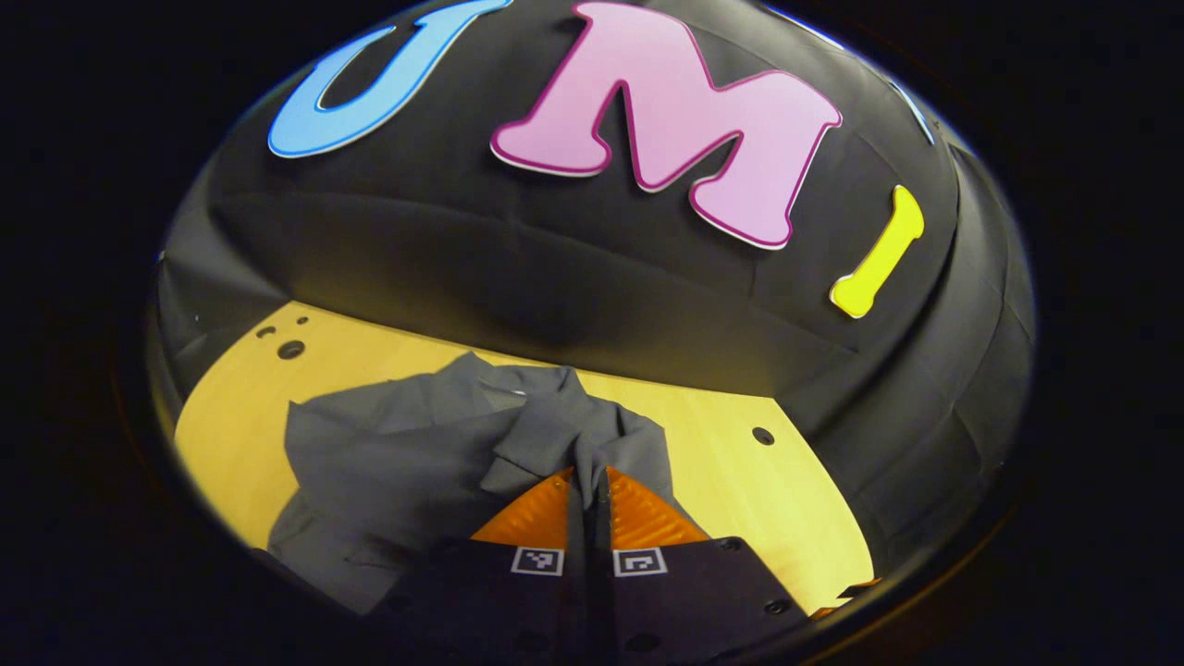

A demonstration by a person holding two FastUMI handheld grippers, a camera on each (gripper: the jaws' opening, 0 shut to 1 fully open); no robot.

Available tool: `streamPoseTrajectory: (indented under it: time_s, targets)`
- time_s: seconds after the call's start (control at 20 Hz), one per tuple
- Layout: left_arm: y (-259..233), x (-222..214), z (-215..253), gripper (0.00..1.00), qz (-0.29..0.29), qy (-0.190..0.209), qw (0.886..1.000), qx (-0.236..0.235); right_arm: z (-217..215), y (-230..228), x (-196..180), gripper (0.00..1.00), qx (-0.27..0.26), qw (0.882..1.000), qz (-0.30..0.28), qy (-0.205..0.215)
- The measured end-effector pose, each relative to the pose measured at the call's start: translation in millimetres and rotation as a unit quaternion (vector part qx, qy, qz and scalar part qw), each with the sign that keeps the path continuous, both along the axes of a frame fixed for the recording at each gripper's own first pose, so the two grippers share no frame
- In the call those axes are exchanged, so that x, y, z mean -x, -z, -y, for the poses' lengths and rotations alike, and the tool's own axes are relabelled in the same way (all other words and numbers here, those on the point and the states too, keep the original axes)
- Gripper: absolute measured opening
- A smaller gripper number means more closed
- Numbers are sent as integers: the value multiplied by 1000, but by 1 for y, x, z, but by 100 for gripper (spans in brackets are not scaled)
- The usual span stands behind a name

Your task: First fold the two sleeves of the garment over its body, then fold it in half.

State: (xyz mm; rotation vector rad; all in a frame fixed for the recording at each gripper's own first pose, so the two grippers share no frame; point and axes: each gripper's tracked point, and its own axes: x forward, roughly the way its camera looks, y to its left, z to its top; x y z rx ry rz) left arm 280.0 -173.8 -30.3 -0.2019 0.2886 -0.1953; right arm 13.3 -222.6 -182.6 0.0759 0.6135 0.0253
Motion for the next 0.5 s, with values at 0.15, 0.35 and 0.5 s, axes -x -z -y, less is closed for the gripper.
streamPoseTrajectory:
  time_s: [0.15,0.35,0.5]
  targets:
    - [10,-10,19,6,-8,0,1000,-5,8,5,3,99,5,1000,-9,4]
    - [28,-24,42,9,-23,8,999,-21,4,13,3,99,2,1000,-21,-12]
    - [39,-30,55,17,-34,13,999,-29,1,16,2,99,5,999,-28,-30]
